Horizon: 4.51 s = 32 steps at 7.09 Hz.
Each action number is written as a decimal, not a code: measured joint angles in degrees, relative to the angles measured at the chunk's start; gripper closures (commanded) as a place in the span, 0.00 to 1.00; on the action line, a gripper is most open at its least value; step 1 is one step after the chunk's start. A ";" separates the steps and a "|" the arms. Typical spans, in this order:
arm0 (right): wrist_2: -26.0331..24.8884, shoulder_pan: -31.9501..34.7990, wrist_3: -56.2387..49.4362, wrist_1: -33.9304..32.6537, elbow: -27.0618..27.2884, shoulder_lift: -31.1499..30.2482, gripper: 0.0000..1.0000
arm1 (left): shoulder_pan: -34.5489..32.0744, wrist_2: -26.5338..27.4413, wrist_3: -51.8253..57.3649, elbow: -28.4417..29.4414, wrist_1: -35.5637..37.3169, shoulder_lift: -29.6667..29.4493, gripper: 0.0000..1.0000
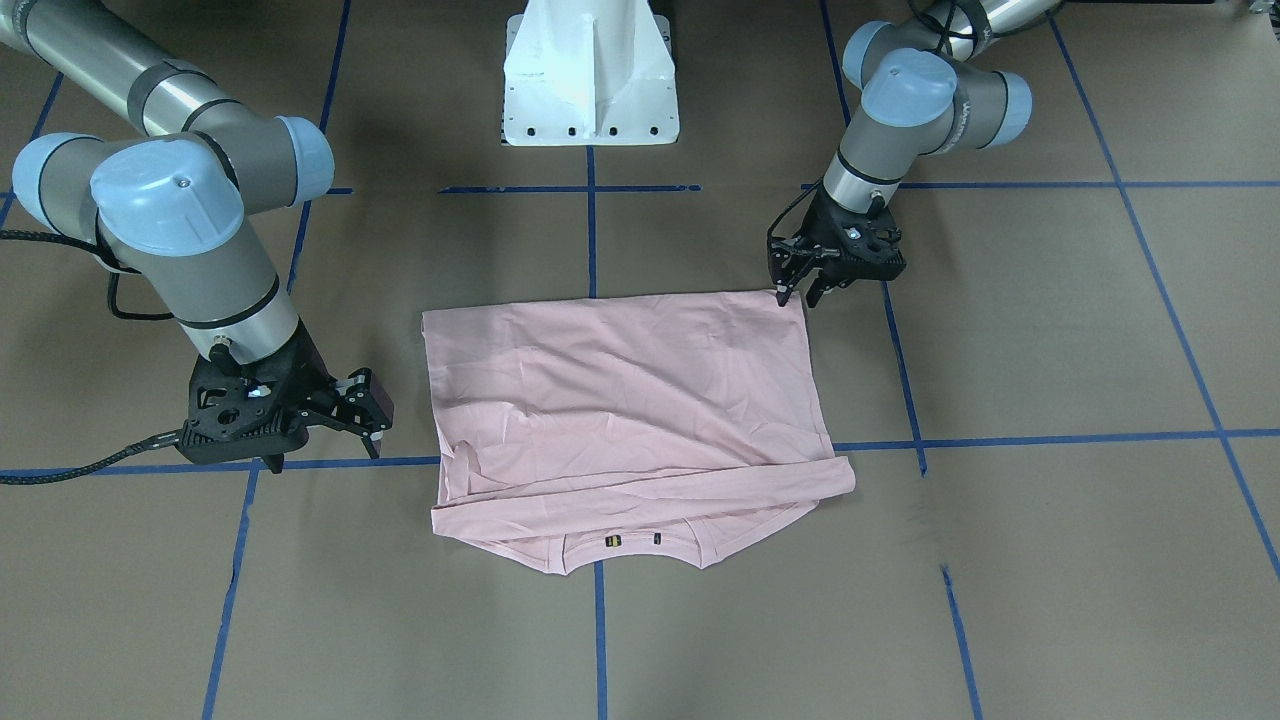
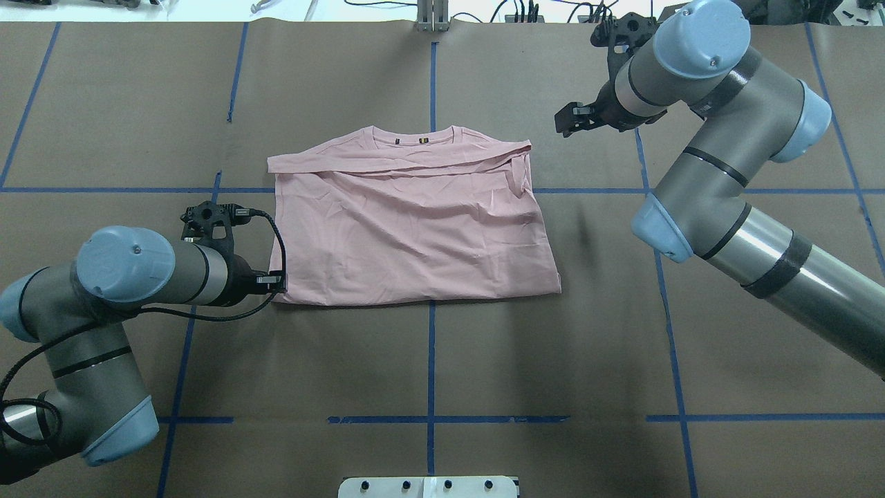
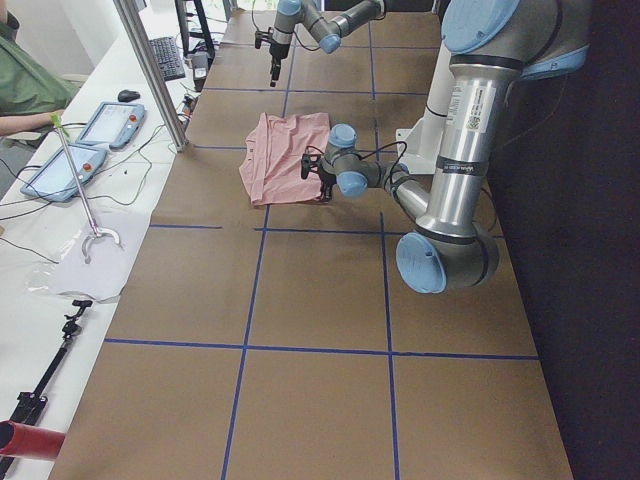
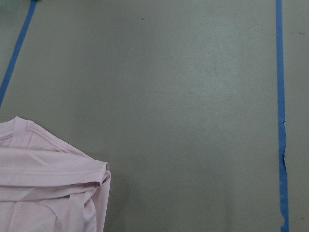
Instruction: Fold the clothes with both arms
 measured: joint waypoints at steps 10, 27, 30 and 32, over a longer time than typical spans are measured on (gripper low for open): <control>-0.02 0.02 0.26 0.12 -0.41 0.07 0.00 | -14.26 1.32 20.20 9.96 -0.37 -2.44 1.00; -18.57 -16.19 38.07 10.94 -42.34 33.29 0.48 | -28.48 -4.12 37.39 35.64 -14.64 -18.46 0.00; -19.76 -16.89 36.05 7.46 -42.46 33.80 0.48 | -28.47 -4.13 37.42 35.62 -14.64 -18.45 0.00; -20.22 -17.29 35.80 6.95 -42.46 33.83 0.51 | -28.50 -4.13 37.42 35.62 -14.64 -18.39 0.00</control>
